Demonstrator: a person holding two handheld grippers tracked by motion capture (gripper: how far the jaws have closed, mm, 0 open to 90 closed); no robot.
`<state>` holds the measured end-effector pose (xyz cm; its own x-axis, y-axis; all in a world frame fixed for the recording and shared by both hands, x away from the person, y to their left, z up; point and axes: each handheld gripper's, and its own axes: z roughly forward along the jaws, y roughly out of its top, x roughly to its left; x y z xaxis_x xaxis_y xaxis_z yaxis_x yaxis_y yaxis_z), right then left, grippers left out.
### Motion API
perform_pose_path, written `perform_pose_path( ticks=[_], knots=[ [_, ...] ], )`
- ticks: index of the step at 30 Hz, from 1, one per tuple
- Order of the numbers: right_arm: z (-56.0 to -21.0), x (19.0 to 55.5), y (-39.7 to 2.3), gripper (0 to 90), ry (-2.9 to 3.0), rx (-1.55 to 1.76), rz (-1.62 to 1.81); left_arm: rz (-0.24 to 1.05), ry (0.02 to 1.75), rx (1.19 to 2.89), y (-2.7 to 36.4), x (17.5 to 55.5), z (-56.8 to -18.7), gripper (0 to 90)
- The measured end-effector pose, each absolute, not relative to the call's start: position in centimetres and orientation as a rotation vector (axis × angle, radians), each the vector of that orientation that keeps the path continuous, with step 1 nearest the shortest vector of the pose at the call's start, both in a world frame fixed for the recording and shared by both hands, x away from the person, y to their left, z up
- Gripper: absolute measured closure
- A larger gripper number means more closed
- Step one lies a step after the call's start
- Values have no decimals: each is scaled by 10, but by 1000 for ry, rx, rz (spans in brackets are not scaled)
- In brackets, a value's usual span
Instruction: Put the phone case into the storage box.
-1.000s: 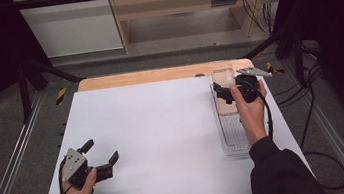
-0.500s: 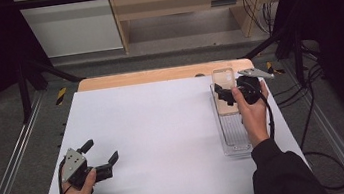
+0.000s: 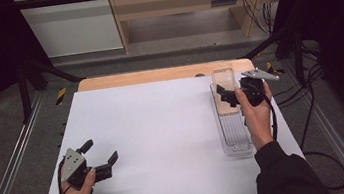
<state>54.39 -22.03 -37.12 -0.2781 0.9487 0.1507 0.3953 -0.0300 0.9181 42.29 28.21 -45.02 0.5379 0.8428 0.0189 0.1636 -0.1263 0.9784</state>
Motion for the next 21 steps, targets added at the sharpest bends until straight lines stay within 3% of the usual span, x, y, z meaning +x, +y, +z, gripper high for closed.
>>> perform_pose_path(
  ticks=[21],
  knots=[
    [-361, 524, -227, 50, 1698, 1371, 1345, 727, 862, 1605, 296, 419, -450, 19]
  ],
)
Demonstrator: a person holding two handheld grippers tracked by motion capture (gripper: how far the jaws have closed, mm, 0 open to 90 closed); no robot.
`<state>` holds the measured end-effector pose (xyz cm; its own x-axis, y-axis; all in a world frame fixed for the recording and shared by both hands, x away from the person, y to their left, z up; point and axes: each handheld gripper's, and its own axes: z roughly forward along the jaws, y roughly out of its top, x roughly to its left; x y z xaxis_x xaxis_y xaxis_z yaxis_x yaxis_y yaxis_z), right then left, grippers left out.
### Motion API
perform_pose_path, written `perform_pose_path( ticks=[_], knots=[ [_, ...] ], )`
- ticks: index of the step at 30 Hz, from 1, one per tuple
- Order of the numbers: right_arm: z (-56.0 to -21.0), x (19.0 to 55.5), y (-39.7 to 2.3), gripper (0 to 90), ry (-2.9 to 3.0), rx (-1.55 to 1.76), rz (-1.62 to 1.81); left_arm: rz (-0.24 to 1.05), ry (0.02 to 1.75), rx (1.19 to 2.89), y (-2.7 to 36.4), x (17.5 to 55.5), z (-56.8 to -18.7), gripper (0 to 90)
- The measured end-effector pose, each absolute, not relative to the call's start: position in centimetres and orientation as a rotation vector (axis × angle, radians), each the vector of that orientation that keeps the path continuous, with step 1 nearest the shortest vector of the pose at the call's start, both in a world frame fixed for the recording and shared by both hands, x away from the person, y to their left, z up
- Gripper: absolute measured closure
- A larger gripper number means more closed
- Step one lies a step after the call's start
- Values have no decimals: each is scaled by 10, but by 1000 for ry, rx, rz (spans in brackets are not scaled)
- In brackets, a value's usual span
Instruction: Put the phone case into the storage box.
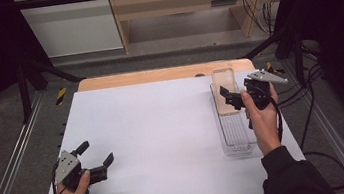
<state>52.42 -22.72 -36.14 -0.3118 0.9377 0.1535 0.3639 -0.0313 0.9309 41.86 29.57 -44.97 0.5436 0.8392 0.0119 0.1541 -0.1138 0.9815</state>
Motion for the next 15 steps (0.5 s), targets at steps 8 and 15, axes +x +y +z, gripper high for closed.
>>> perform_pose_path(
  ticks=[8, 15],
  knots=[
    [-358, 517, -232, 49, 1685, 1359, 1363, 727, 868, 1597, 298, 418, -449, 18],
    [-357, 511, -236, 49, 1675, 1346, 1360, 719, 865, 1602, 297, 417, -450, 18]
  ],
)
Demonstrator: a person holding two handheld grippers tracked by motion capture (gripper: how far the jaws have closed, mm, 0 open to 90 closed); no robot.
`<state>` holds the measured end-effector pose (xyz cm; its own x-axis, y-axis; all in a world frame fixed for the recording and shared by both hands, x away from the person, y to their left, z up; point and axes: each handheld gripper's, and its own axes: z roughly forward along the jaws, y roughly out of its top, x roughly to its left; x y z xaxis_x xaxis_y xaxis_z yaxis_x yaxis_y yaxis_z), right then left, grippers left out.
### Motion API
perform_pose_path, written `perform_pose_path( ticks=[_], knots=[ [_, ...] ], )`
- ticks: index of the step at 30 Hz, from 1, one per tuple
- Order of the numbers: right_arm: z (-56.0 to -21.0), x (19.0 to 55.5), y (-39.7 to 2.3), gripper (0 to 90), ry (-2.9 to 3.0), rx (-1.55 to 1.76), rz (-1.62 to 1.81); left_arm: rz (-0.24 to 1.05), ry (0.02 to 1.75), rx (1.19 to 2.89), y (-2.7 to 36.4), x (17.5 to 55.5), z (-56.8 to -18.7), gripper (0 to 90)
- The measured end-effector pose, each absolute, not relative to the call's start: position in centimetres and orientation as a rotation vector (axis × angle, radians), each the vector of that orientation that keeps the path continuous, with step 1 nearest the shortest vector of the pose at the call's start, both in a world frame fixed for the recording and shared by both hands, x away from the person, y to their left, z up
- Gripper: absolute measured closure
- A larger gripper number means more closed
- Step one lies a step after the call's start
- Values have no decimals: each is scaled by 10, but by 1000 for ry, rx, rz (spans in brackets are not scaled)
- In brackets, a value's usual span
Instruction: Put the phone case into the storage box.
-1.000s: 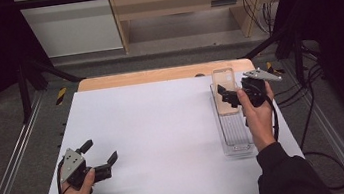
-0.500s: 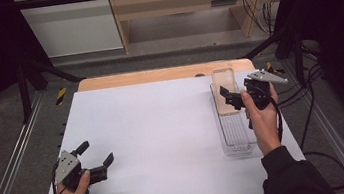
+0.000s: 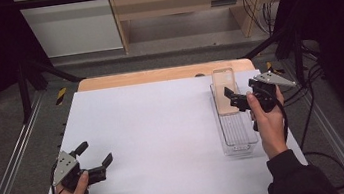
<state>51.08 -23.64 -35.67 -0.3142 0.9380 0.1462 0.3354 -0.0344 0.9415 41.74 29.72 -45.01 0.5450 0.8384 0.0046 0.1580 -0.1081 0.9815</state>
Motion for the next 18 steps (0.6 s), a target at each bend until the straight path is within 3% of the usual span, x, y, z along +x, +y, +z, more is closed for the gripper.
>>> perform_pose_path(
  ticks=[18],
  knots=[
    [-356, 496, -250, 48, 1643, 1328, 1367, 713, 878, 1582, 307, 409, -451, 18]
  ],
)
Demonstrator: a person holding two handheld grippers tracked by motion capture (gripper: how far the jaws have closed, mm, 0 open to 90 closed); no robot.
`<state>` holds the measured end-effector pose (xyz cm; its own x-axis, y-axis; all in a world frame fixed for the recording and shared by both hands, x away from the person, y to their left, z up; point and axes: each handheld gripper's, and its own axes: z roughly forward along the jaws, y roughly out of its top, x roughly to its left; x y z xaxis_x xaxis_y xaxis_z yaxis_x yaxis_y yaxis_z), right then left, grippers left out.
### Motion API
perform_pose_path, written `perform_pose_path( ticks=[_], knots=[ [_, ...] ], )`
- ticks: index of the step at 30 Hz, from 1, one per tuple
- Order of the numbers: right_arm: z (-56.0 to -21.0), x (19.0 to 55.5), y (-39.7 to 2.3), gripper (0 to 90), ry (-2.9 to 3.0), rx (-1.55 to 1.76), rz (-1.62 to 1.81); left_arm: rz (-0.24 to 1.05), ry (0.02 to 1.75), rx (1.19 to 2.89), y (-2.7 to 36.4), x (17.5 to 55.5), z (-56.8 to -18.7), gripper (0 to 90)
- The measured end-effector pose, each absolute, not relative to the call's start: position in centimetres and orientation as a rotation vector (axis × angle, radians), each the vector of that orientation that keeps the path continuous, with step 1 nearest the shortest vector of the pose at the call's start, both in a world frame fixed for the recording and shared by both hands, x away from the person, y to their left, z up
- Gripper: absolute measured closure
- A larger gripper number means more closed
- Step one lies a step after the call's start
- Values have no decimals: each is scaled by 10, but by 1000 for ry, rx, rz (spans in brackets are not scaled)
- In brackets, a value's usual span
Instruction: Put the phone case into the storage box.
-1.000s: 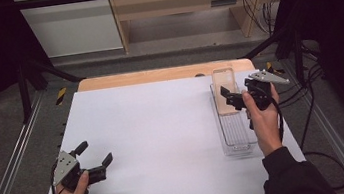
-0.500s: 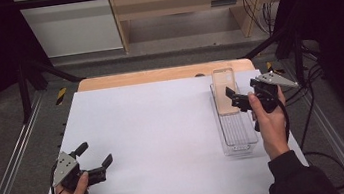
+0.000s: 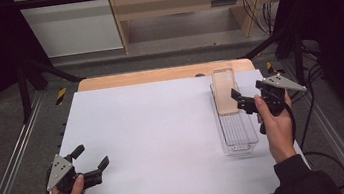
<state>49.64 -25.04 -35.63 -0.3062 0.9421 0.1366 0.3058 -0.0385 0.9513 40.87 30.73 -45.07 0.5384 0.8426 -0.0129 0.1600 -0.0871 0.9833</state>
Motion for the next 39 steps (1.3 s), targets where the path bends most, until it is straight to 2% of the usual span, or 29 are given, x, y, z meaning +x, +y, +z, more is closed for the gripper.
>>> perform_pose_path(
  ticks=[39],
  knots=[
    [-382, 431, -290, 39, 1561, 1111, 1379, 732, 847, 1568, 311, 405, -450, 22]
  ],
)
